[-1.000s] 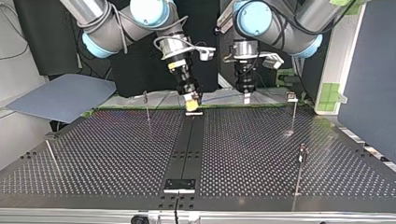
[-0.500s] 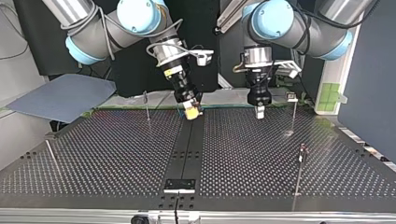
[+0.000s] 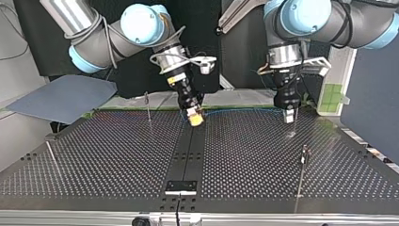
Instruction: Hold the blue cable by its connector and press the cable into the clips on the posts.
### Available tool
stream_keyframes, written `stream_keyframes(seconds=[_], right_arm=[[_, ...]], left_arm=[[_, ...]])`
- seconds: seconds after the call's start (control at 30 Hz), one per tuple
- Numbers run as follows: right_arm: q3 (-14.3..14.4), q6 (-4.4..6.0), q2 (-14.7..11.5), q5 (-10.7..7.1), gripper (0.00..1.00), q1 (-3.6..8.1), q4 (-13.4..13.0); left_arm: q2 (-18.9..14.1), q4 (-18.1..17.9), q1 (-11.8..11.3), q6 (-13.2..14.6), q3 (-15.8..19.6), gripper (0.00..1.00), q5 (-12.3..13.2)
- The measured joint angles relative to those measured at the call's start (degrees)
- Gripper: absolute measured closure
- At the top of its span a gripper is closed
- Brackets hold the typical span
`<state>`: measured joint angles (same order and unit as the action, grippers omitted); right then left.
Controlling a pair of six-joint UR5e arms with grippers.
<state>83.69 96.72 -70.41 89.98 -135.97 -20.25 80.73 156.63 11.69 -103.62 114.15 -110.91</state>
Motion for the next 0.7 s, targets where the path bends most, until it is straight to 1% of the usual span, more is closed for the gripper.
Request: stream_keyframes(seconds=[0.07,0.2,0.43,0.7], right_arm=[[-1.0,-0.02,1.0,-0.28,1.0,-0.22,0.3],[-3.0,-0.05,2.2,-0.8,1.0,-0.62,1.1],[-6.6,-0.1,2.6,-1.35,1.0,-1.06,2.7],[-10.9,-0.11,2.6,-1.81,1.0,-1.62,4.1]], left_arm=[[-0.4,0.9,-0.9,0.0,0.0,1.0,0.4],[-0.5,1.8,-1.9,-0.2,-0.2,1.0,1.2],[0.0,2.1,-3.1,-0.3,-1.7,1.0,3.2],[0.2,3.0,-4.9,-0.5,-4.9,1.0,4.0]])
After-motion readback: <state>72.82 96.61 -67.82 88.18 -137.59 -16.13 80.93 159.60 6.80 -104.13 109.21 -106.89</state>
